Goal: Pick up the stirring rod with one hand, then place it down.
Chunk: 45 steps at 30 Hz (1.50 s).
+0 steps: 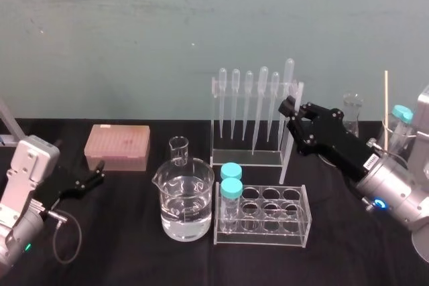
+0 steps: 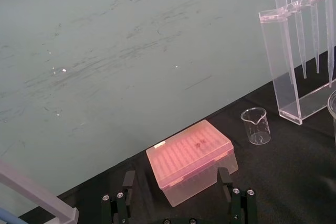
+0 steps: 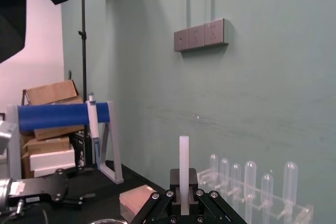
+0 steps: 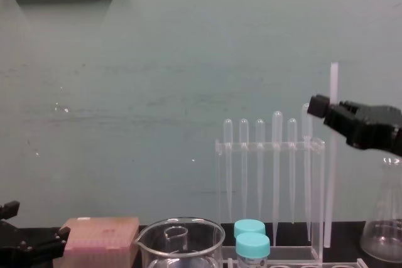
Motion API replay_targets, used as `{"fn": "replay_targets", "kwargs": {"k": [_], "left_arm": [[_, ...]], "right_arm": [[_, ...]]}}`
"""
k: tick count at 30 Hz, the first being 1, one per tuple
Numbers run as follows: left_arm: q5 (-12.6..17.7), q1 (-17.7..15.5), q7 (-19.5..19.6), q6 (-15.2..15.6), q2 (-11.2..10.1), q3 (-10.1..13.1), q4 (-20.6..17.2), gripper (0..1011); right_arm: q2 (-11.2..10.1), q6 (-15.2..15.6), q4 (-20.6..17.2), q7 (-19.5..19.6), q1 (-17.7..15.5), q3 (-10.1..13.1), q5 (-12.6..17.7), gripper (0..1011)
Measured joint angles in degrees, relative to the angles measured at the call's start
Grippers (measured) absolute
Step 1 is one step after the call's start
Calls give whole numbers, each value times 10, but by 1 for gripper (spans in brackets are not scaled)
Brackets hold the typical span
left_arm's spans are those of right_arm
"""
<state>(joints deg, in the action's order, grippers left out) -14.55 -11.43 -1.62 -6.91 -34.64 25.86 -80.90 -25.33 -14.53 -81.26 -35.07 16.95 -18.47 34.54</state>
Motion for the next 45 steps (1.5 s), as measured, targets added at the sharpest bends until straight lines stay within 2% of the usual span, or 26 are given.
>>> {"fn": "replay_targets", "kwargs": {"k": [2, 8, 24, 34, 45], "left_arm": [[0, 0, 0, 0, 0, 0, 0, 1000], [0, 0, 0, 0, 0, 0, 0, 1000], [0, 0, 0, 0, 0, 0, 0, 1000], [0, 0, 0, 0, 0, 0, 0, 1000], [0, 0, 0, 0, 0, 0, 0, 1000]], "right_arm": [[8, -6, 18, -5, 6, -2, -3, 70], [18, -7, 36, -15, 14, -6, -3, 70], [22, 10, 52, -22, 20, -15, -3, 70], [31, -13, 81, -29, 29, -22, -19, 69], [42, -11, 107, -29, 35, -27, -27, 69]]}}
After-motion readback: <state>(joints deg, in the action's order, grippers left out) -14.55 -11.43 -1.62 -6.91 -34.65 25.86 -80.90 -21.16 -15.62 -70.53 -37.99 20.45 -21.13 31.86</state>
